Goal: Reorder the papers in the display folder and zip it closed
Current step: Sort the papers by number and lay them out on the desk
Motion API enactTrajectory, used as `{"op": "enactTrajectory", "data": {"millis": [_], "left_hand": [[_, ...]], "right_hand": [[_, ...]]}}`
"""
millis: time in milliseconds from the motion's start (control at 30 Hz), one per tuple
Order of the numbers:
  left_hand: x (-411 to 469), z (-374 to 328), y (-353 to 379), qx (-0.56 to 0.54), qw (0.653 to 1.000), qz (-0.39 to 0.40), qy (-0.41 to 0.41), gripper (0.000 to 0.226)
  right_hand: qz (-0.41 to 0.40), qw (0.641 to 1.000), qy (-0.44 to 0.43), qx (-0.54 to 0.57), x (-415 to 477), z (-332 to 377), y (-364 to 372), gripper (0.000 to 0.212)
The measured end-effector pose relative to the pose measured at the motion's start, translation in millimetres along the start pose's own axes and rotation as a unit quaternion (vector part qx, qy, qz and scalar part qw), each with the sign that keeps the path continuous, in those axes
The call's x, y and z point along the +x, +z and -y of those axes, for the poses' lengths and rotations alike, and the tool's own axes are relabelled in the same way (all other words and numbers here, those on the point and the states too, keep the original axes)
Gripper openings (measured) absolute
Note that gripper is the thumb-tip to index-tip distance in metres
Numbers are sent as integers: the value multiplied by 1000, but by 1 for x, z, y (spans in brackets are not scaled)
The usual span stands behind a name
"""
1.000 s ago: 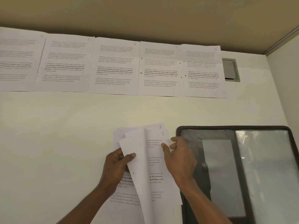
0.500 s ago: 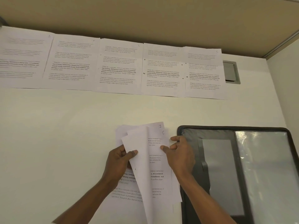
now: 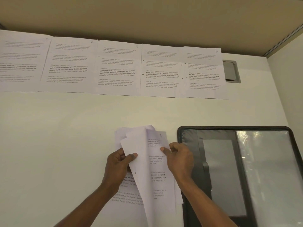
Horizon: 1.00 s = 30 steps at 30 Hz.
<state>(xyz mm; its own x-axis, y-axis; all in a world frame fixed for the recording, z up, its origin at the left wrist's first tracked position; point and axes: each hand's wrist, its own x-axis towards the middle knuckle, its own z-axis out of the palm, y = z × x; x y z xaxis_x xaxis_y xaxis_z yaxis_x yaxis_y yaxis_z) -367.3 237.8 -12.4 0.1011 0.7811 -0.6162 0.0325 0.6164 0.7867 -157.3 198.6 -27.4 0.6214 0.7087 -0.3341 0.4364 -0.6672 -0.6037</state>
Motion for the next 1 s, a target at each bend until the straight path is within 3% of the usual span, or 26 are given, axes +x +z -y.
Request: {"op": "enactTrajectory", "data": {"millis": [133,200,400,600,767,1000], "left_hand": [[-3,-1,-1,-5,1000,-7,19,23],[-2,-1,-2,-6,999,-15,28,22],[2,0,-5,-9,999,-33,25,22],[6,0,-5,-19,998,-50,-16,18],[7,-4,-6,-25,998,-50,-26,21],[11,-3,-7,-40,996,-58,-48,22]], "right_hand": [[-10,999,20,47,2,-2,-9,7],[-36,998,24,39,3,-2,-14,18],[-131,989,2,68,3,-1,-31,20],[-32,986,21,163,-8,-12,-44,30],[11,993,57,105,-30,-42,-46,39],[-126,986,13,113,62,-58,-132,33]]}}
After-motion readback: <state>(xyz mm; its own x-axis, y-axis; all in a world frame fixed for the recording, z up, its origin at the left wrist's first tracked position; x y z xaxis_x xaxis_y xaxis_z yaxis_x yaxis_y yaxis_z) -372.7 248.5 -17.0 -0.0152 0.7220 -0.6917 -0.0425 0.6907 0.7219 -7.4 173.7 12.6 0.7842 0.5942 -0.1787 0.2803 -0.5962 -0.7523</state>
